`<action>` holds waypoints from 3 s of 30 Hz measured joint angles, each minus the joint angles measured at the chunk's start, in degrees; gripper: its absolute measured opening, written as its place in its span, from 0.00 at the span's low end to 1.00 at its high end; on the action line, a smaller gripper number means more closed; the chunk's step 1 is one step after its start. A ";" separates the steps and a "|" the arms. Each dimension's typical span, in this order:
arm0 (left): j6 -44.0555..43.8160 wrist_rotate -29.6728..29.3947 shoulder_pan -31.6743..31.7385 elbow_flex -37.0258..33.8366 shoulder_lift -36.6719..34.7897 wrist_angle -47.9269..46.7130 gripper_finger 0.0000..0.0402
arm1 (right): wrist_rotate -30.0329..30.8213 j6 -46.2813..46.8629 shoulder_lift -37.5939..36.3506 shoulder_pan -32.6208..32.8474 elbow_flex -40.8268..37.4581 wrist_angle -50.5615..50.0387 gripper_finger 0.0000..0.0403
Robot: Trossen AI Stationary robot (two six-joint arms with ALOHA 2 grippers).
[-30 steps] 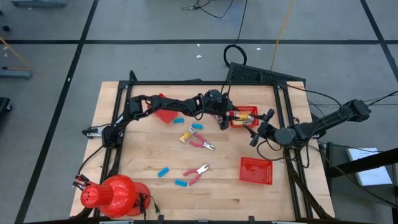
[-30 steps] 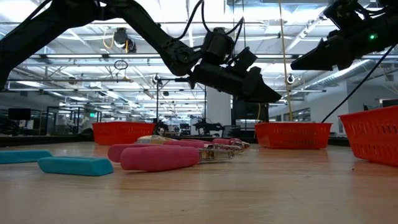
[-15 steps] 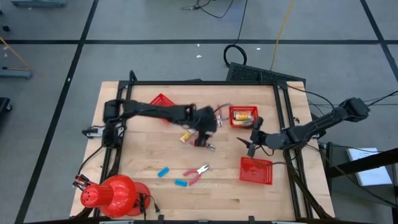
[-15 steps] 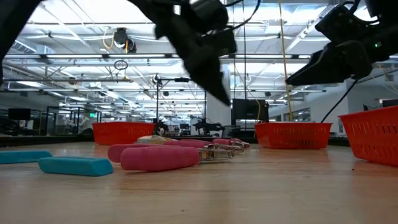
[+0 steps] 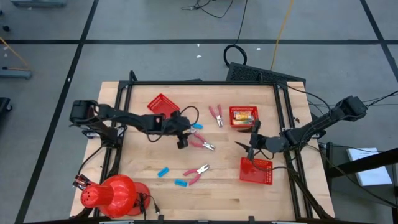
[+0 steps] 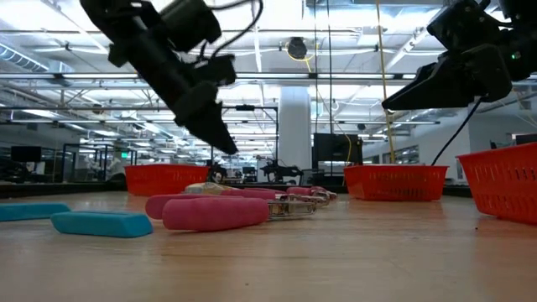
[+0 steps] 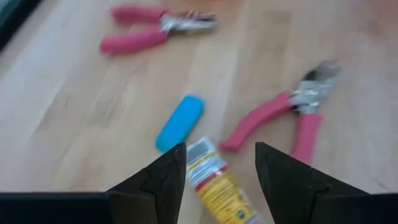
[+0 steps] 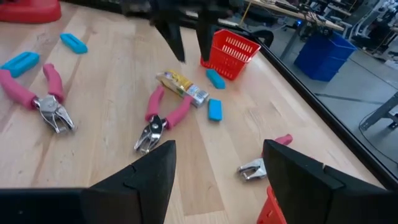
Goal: Pick & Place School Supplies
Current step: Put the yellow crayon box into the top right red bin
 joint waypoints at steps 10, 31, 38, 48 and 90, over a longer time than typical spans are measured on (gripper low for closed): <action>-10.74 2.24 -0.67 0.12 1.02 -1.36 0.52 | 0.02 0.11 0.00 0.00 -0.02 -0.49 0.57; -15.63 1.92 0.34 0.20 11.51 1.39 0.55 | 0.00 -1.97 -0.01 0.00 -0.04 -0.44 0.56; -15.94 0.97 0.22 0.29 12.94 3.79 0.54 | 0.02 -1.86 0.00 0.00 -0.04 -0.07 0.56; -10.95 -2.66 -0.77 0.14 13.29 6.80 0.18 | 0.04 -1.01 0.00 0.00 -0.04 -0.07 0.56; 10.25 25.82 10.54 29.24 31.16 32.16 0.18 | 2.01 -4.44 -0.02 -0.04 -0.09 3.34 0.56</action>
